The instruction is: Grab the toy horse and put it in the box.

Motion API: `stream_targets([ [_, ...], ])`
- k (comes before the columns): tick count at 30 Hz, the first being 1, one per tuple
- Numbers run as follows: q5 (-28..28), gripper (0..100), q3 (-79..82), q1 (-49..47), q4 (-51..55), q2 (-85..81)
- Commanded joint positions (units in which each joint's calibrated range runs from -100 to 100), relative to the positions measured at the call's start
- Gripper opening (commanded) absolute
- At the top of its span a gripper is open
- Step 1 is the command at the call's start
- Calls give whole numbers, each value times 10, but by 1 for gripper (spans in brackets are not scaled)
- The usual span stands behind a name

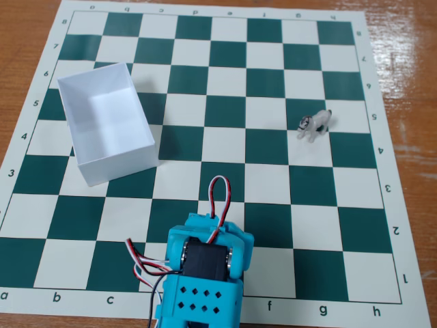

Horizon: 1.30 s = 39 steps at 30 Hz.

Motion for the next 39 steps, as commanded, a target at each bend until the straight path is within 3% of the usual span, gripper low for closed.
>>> stream_targets([
  [1, 3, 0, 4, 11, 2, -4],
  [30, 11, 0, 4, 12, -25, -4],
  [39, 11, 0, -66, 12, -42, 11],
])
